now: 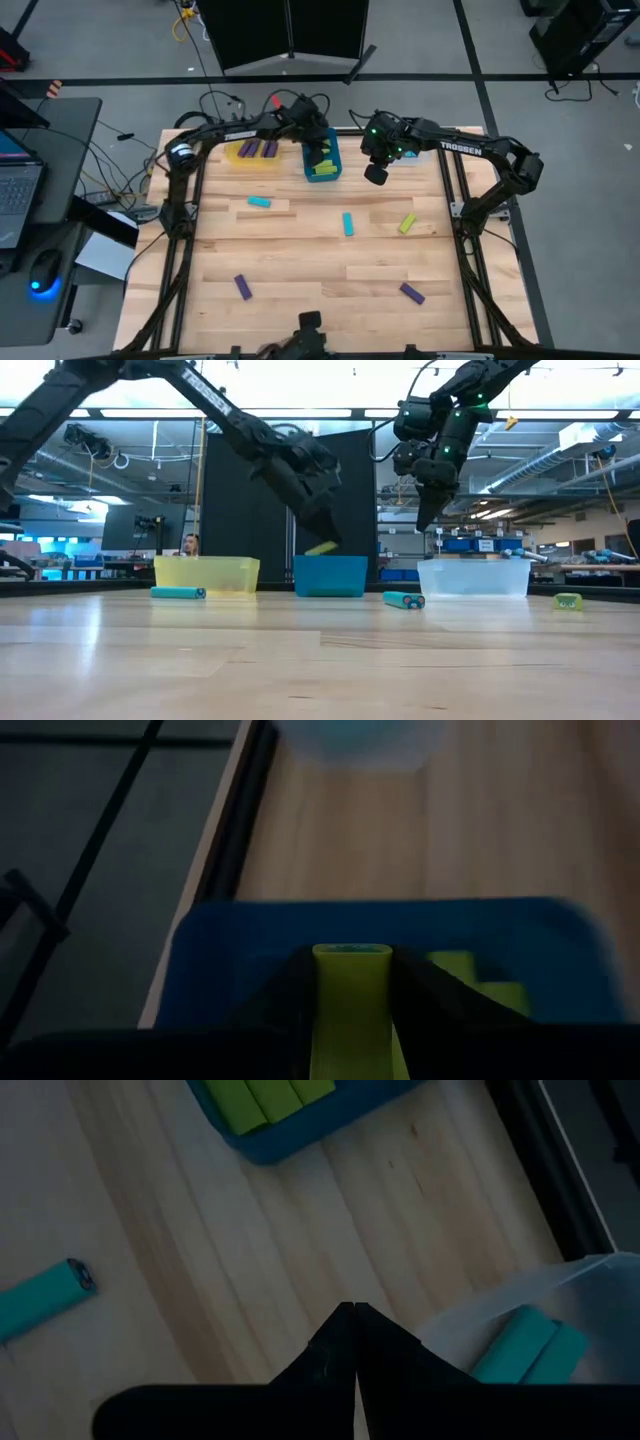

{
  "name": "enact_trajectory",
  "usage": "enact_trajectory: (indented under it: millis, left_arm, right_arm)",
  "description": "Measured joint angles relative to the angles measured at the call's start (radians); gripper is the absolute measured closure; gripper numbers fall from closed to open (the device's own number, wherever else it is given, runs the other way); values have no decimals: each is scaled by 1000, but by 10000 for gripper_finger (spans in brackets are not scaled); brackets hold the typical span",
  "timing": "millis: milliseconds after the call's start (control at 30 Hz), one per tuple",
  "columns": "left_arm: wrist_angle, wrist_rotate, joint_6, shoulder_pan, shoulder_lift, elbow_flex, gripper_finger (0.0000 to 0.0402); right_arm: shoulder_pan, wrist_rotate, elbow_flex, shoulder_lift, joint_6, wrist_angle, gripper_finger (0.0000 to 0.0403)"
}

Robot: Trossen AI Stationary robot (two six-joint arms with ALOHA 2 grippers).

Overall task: Sort blocks
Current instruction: Put the green block into the blue bin, then put the violet block into the yellow bin

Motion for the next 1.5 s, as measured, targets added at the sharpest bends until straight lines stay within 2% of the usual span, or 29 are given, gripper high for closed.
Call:
enact_trajectory:
  millis: [233, 933, 1200, 1300, 1400, 1500]
  left_arm:
    - [-7, -56, 39, 35, 61, 13, 293]
    - [1, 3, 45, 61, 106, 13, 293]
    - [13, -14, 45, 60, 106, 13, 217]
    - [7, -24, 44, 61, 106, 24, 206]
    - [10, -27, 43, 61, 100, 33, 210]
    - [20, -37, 42, 61, 74, 33, 247]
  right_arm:
    - [0, 0, 0, 0, -15, -1, 390]
    - [0, 0, 0, 0, -21, 24, 390]
    - [0, 0, 0, 0, -22, 24, 390]
    - [0, 0, 0, 0, -27, 27, 389]
    - [0, 0, 0, 0, -35, 27, 387]
    - [0, 0, 0, 0, -41, 23, 388]
